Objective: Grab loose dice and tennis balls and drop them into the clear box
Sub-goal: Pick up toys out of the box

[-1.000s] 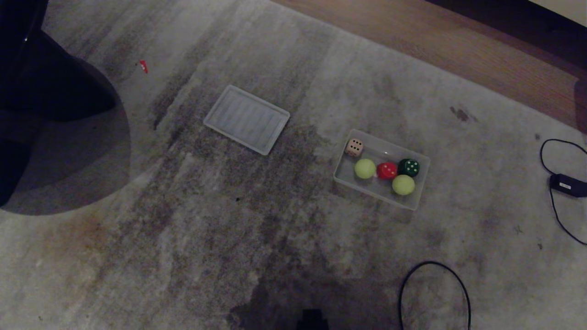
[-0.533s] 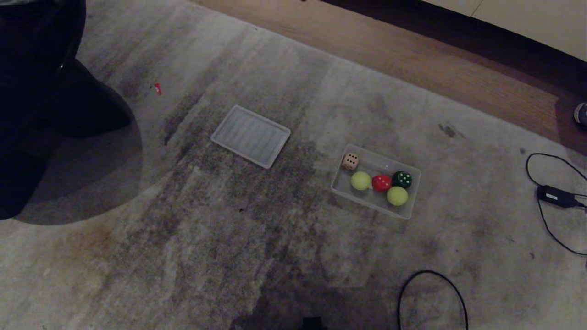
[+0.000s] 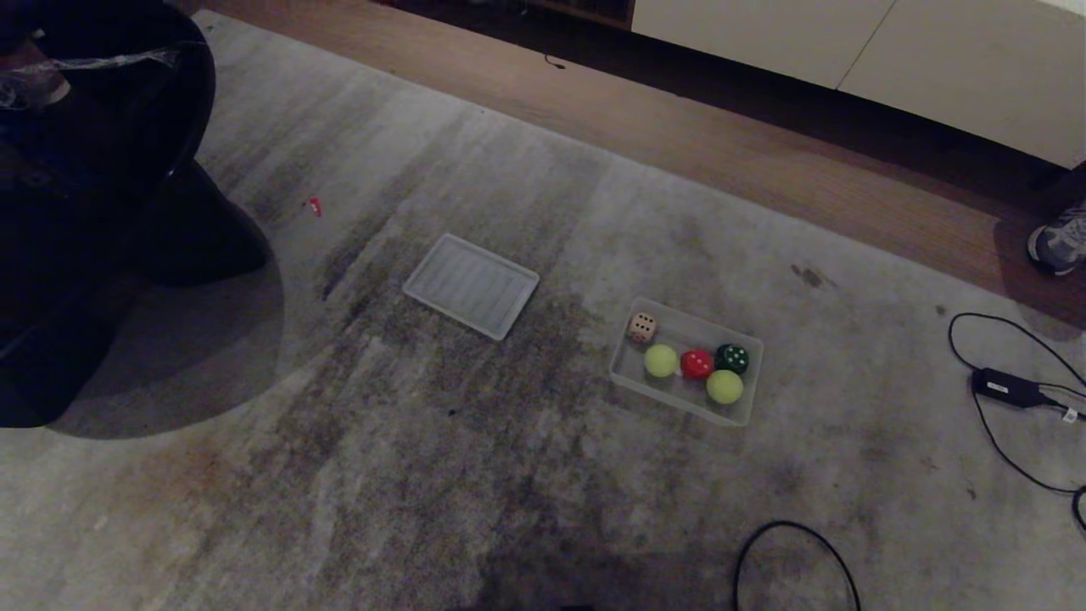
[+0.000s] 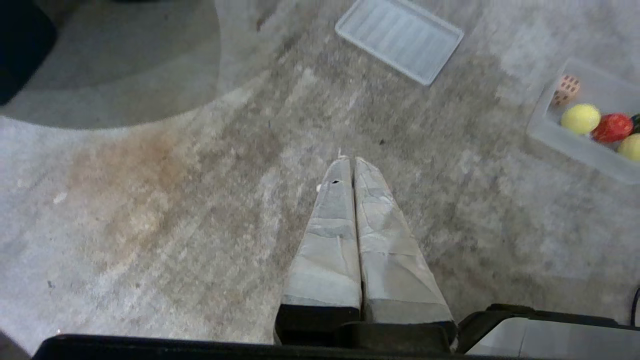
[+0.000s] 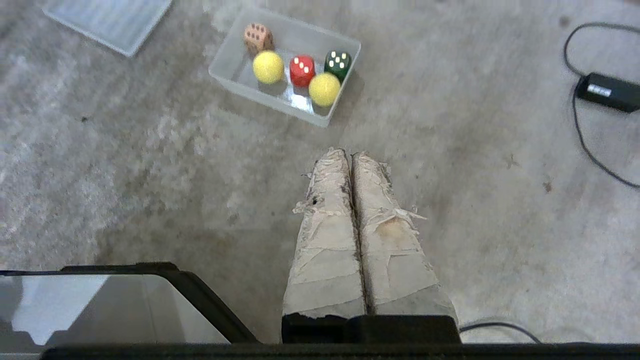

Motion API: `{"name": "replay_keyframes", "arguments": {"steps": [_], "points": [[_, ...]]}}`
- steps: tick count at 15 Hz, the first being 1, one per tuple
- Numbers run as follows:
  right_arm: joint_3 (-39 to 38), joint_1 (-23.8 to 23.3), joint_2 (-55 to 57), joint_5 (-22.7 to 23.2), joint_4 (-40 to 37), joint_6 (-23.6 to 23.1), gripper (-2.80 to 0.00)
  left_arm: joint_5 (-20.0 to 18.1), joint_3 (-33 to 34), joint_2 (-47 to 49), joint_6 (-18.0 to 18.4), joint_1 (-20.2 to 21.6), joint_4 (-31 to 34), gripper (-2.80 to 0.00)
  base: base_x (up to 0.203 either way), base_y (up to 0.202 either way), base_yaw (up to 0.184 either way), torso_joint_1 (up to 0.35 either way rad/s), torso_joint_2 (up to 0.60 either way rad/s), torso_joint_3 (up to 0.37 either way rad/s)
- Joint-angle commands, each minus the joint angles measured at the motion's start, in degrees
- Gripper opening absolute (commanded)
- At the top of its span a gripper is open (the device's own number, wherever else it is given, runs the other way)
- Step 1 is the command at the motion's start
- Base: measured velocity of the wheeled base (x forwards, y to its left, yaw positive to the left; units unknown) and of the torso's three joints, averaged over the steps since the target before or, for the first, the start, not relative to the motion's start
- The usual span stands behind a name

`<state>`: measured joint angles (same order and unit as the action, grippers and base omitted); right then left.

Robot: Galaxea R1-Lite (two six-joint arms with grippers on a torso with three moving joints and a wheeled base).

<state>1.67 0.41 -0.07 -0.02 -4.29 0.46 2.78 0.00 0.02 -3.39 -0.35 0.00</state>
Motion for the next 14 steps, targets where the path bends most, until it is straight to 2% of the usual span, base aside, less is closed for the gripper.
{"name": "replay_keyframes", "arguments": {"steps": [1,14], "points": [[0.0,0.0,0.1,0.0,0.0,0.0,-2.8,0.0,0.1,0.1,0.0,0.0,0.0,-2.8,0.0,0.0,0.0,0.002,0.0,0.207],[0.0,0.0,0.1,-0.1,0.0,0.0,-2.8,0.0,0.1,0.1,0.0,0.0,0.0,-2.8,0.0,0.0,0.0,0.001,0.0,0.204]]}}
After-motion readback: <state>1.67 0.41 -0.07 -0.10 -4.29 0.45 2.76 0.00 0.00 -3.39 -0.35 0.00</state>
